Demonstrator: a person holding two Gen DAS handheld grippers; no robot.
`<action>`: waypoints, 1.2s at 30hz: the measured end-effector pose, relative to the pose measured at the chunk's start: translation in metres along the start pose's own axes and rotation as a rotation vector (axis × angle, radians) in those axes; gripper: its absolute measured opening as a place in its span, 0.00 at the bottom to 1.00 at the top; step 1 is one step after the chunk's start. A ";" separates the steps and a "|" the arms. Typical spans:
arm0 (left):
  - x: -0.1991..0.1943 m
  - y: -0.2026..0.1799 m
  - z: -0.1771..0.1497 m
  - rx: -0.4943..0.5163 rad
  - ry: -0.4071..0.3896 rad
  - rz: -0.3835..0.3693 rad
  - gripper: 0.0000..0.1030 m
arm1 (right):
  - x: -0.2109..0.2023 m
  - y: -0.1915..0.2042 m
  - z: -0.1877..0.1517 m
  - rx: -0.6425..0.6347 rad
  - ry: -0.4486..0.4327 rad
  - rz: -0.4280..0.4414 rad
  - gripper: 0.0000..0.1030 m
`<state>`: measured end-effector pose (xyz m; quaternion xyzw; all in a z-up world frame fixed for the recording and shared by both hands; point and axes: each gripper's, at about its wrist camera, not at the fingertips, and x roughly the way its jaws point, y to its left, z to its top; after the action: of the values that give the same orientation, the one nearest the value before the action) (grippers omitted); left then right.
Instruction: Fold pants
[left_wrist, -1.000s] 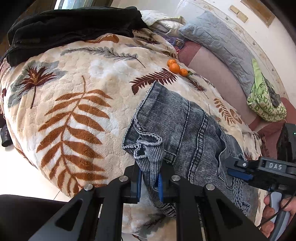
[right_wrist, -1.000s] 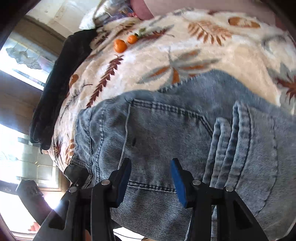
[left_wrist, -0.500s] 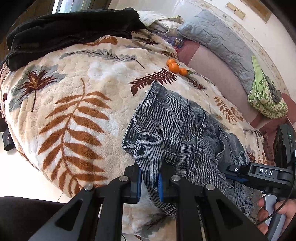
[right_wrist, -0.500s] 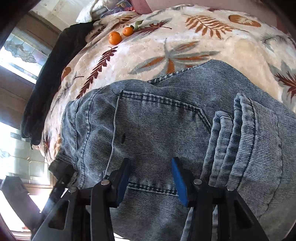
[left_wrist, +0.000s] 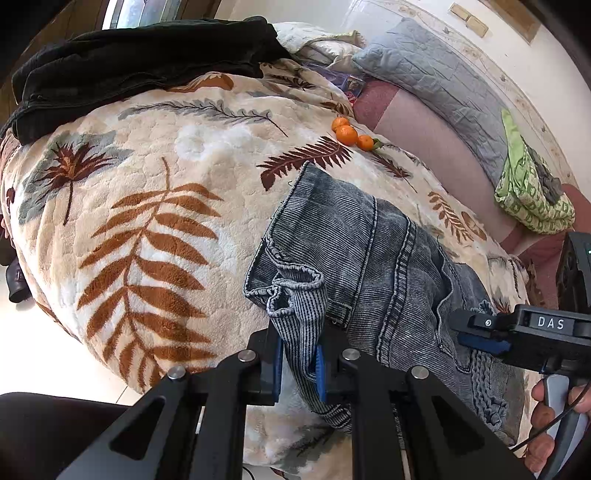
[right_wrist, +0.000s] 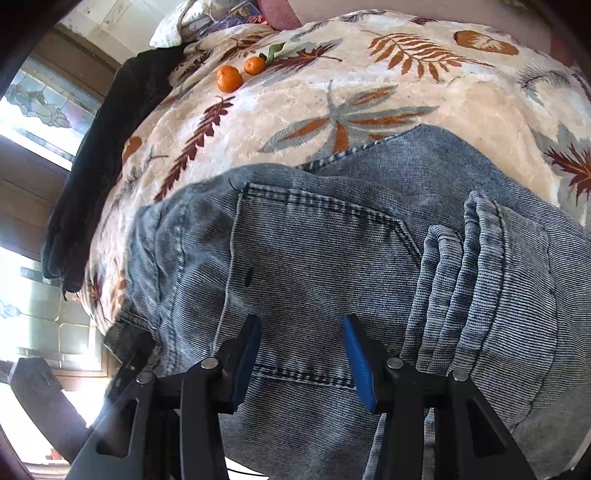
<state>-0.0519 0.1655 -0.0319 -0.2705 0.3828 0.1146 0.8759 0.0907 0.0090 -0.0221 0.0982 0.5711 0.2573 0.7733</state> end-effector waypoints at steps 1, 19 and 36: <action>0.000 0.000 0.000 0.002 -0.001 0.002 0.14 | -0.003 0.001 0.001 -0.007 -0.020 -0.008 0.48; -0.001 -0.007 -0.003 0.056 -0.023 0.050 0.14 | 0.002 0.005 -0.003 -0.031 0.042 0.023 0.63; -0.074 -0.153 -0.006 0.418 -0.252 0.131 0.10 | -0.163 -0.227 -0.090 0.376 -0.459 0.158 0.63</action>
<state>-0.0435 0.0365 0.0778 -0.0416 0.3026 0.1220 0.9443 0.0362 -0.2796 -0.0168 0.3393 0.4096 0.1773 0.8281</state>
